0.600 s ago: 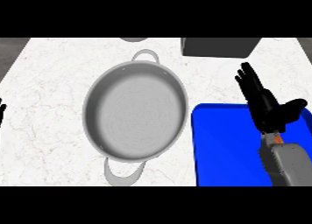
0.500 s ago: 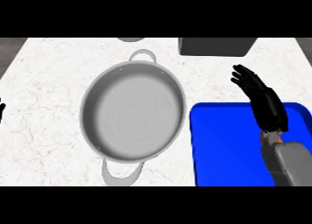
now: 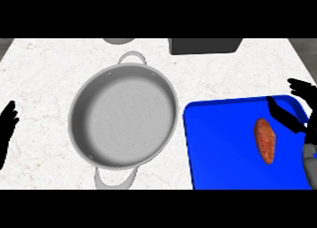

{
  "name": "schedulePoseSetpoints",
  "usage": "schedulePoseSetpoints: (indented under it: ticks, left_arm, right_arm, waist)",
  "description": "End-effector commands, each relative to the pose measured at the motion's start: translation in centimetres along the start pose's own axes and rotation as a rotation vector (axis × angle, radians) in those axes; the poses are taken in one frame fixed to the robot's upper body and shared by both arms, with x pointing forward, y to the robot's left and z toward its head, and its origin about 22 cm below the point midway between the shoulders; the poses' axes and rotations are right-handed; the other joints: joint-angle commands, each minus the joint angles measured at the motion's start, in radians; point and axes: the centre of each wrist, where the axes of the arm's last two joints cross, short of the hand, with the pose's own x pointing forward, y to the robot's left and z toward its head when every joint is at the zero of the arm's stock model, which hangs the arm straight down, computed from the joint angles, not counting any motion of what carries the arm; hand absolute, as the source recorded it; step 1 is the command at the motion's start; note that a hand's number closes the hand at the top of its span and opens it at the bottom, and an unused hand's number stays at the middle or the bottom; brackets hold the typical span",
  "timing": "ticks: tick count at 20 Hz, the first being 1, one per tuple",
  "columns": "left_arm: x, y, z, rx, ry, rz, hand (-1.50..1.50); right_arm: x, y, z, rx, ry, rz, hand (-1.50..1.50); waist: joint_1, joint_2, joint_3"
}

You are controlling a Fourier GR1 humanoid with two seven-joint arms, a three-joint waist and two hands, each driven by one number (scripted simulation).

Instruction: Pick the sweet potato from the tray and place it in the pot

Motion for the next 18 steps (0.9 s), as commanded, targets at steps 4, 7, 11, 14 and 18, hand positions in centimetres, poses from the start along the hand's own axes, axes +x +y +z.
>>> schedulePoseSetpoints:
  ticks: [4,7,11,14,18]
  left_arm:
    - [4.0,-2.0,-0.5,-0.054,0.057,-0.026,0.00]
    - [2.8,-2.8,0.5,-0.076,0.052,-0.046,0.00]
    - [2.5,-3.0,0.0,-0.053,0.057,-0.027,0.00]
    - [3.2,-3.1,-0.2,-0.063,0.042,-0.048,0.00]
    - [3.3,-2.0,-1.1,-0.058,0.044,-0.051,0.00]
  right_arm:
    - [1.1,-0.1,5.5,-0.204,-0.075,0.185,-1.50]
    - [2.1,-1.1,7.0,-0.124,0.017,0.308,-1.50]
    - [4.1,-3.5,6.3,-0.047,0.143,0.514,-1.50]
    - [6.6,-3.4,6.5,0.054,0.237,0.615,-1.50]
    - [9.6,-3.2,6.6,0.218,0.360,0.718,-1.50]
  waist:
    - [0.023,-0.005,0.003]
    - [0.035,-0.005,0.002]
    - [0.020,-0.007,-0.002]
    - [0.031,-0.004,-0.002]
    - [0.045,0.000,-0.001]
